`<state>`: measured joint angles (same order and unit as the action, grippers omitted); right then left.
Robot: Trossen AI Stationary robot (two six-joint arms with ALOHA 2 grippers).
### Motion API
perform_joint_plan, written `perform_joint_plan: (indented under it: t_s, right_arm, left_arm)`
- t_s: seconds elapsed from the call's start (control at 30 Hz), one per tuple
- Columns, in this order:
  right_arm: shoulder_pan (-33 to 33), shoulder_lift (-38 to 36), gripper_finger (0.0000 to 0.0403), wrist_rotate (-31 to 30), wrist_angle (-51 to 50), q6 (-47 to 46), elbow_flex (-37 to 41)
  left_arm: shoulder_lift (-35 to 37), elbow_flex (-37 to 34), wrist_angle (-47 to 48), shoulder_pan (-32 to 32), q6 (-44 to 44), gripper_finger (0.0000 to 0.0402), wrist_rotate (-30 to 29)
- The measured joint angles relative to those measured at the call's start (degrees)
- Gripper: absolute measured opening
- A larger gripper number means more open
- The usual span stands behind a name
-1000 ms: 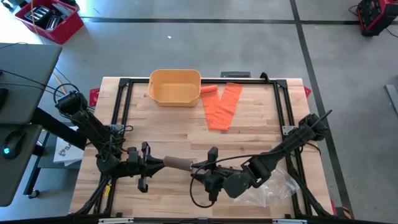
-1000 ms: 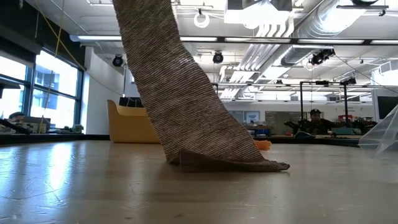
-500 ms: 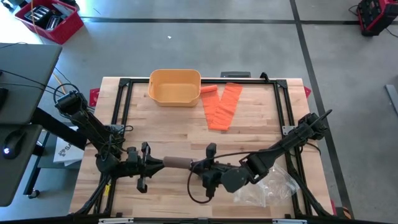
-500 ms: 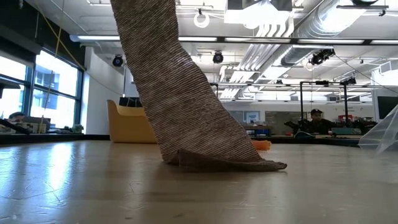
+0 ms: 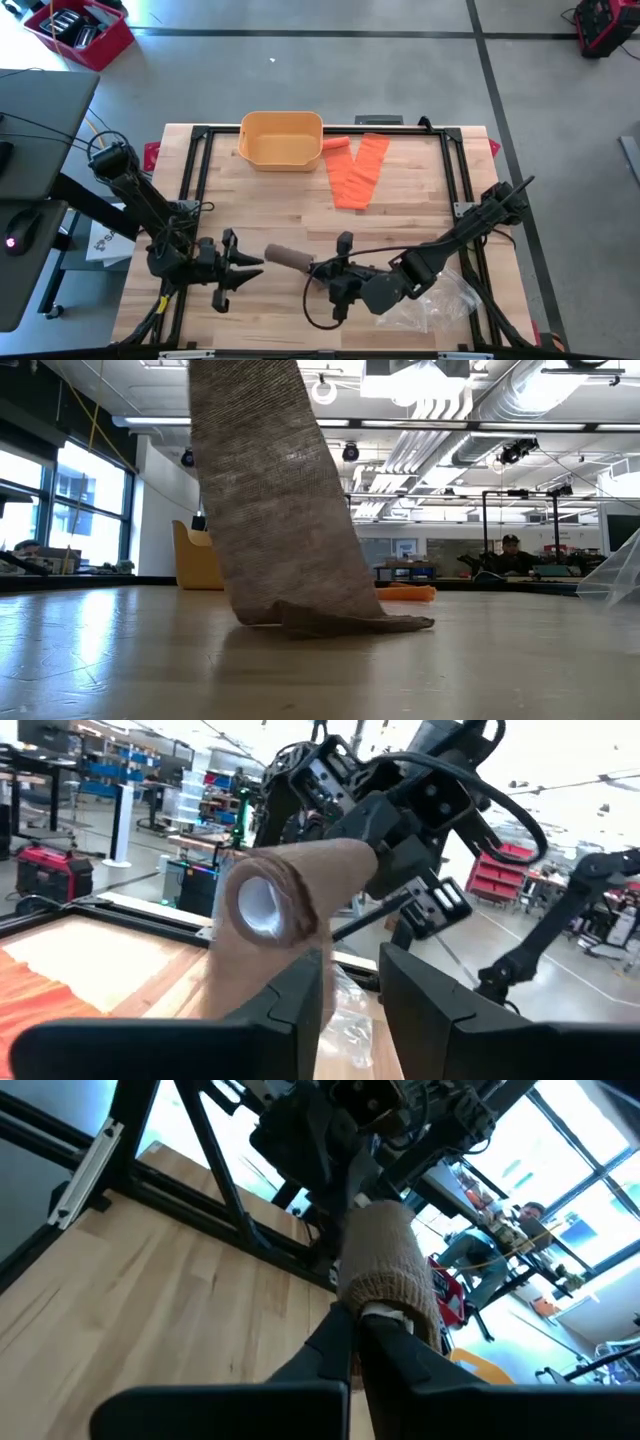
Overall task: Roll bandage
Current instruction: Roll the brown bandage
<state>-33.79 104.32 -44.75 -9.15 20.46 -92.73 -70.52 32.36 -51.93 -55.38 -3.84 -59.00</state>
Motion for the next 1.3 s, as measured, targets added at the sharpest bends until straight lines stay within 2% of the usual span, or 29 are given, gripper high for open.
perform_joint_plan:
  t_s: [0.13, 0.3, 0.37, 0.53, 0.6, 0.7, 0.8, 0.97, 1.13, 1.3]
  right_arm:
    - [-0.5, -0.7, 0.0001, 0.0, -0.8, -0.5, 0.0]
    - [-1.6, -3.6, 0.0000, 0.9, -4.6, -1.3, 0.0]
    - [-1.9, -5.0, 0.0000, 4.2, -6.0, -2.3, 0.0]
    - [-1.8, -7.2, 0.0000, 17.4, -6.2, -2.6, 0.0]
    - [-1.3, -7.2, 0.0000, 20.2, -6.3, -3.4, 0.0]
    - [-0.6, -7.2, 0.0000, 21.0, -6.4, -4.0, 0.0]
    - [0.2, -7.2, 0.0000, 21.2, -6.3, -4.1, 0.0]
    - [0.4, -7.2, 0.0000, 21.3, -6.0, -4.0, 0.0]
    - [0.4, -7.2, 0.0000, 21.3, -6.0, -4.0, 0.0]
    - [0.8, -7.2, 0.0000, 21.3, -6.0, -3.7, 0.0]
  left_arm:
    - [1.3, 0.0, 1.5, -1.7, 1.8, 0.0102, -0.3]
    - [1.0, 0.0, 1.8, -3.9, 8.9, 0.0102, 0.3]
    - [0.4, 0.0, 1.8, -4.2, 11.8, 0.0102, 0.9]
    - [-2.2, 0.7, 0.7, -3.3, 16.7, 0.0102, 1.6]
    - [-3.4, 2.0, 0.8, -2.5, 18.9, 0.0102, 3.6]
    - [-5.9, 5.1, 0.5, -2.0, 25.2, 0.0102, 6.4]
    - [-8.9, 8.2, 0.8, -1.9, 33.1, 0.0102, 6.1]
    - [-12.1, 12.1, 0.8, -1.9, 38.5, 0.0104, 0.2]
    - [-12.4, 13.6, 0.6, -1.9, 38.6, 0.0138, -5.7]
    - [-12.4, 13.9, 0.6, -0.8, 35.8, 0.0206, -4.4]
